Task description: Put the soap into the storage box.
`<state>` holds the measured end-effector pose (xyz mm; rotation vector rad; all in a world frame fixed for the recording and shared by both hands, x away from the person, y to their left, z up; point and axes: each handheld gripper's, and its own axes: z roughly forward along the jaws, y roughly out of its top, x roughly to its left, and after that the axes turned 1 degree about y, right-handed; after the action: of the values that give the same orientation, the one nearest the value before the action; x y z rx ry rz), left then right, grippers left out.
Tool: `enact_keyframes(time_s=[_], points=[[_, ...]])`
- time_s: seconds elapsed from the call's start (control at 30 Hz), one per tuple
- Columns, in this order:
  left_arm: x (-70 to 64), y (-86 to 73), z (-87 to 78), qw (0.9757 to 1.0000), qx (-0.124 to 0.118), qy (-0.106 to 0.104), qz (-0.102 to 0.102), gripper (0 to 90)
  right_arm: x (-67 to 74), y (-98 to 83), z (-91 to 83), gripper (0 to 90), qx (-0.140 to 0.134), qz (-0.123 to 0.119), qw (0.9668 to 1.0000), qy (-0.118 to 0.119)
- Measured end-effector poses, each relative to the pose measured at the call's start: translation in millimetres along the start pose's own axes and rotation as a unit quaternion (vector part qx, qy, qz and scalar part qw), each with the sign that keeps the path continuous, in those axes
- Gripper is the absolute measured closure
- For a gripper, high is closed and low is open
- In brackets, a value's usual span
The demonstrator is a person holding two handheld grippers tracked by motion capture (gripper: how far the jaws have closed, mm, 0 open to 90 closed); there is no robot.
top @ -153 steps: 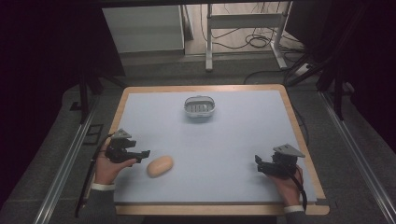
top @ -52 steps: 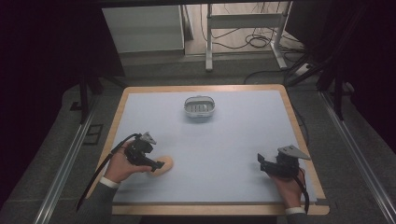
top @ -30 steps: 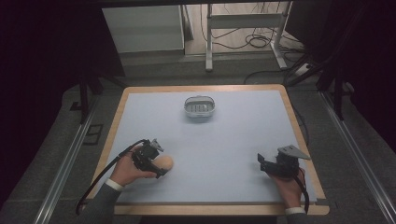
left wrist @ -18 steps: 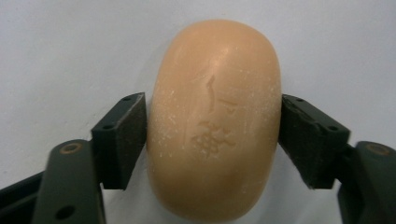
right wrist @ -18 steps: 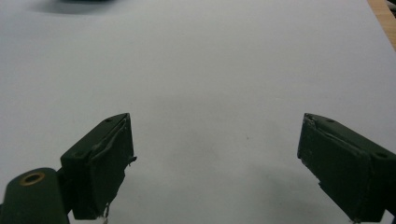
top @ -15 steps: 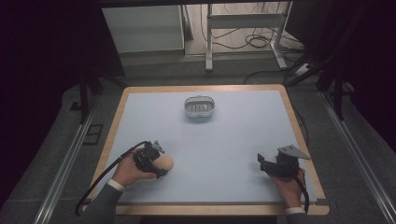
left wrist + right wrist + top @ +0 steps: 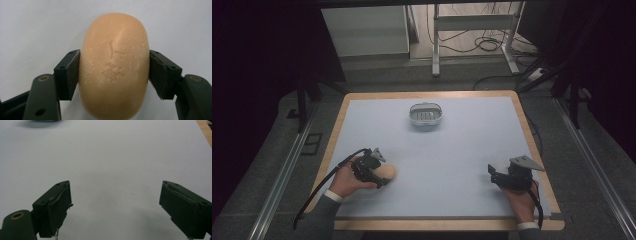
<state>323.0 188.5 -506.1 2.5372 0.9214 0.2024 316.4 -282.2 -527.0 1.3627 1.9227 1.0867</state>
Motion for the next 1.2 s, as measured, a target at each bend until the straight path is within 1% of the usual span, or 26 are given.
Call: enact_keyframes(time_s=[0.1,0.27,0.3,0.37,0.67,0.9,1.2], points=[[0.9,1.1,-4.4,1.0,-0.007,0.002,-0.001,32.1,0.1,0.0,0.0,10.7,0.0,0.0,1.0,0.0],[2.5,3.4,-8.9,0.9999,-0.01,0.004,-0.003,32.1,0.0,0.0,0.0,10.7,0.0,0.0,1.0,0.0],[3.0,3.8,-9.5,0.9999,-0.014,0.005,-0.007,32.1,0.0,0.0,0.0,10.7,0.0,0.0,1.0,0.0],[3.9,4.7,-11.0,0.9998,-0.014,0.007,-0.009,32.1,0.1,0.0,0.1,10.8,0.001,0.0,1.0,-0.001],[4.8,8.3,-15.5,0.9997,-0.02,0.009,-0.009,32.1,0.1,0.1,0.2,10.7,0.002,0.0,1.0,-0.001],[11.2,11.5,-25.7,0.9993,-0.032,0.016,-0.014,32.2,-0.1,0.2,0.4,10.7,0.003,0.002,1.0,0.0],[14.0,13.8,-30.3,0.9991,-0.034,0.02,-0.014,32.2,0.2,0.2,0.4,10.7,0.003,0.0,1.0,-0.001]])
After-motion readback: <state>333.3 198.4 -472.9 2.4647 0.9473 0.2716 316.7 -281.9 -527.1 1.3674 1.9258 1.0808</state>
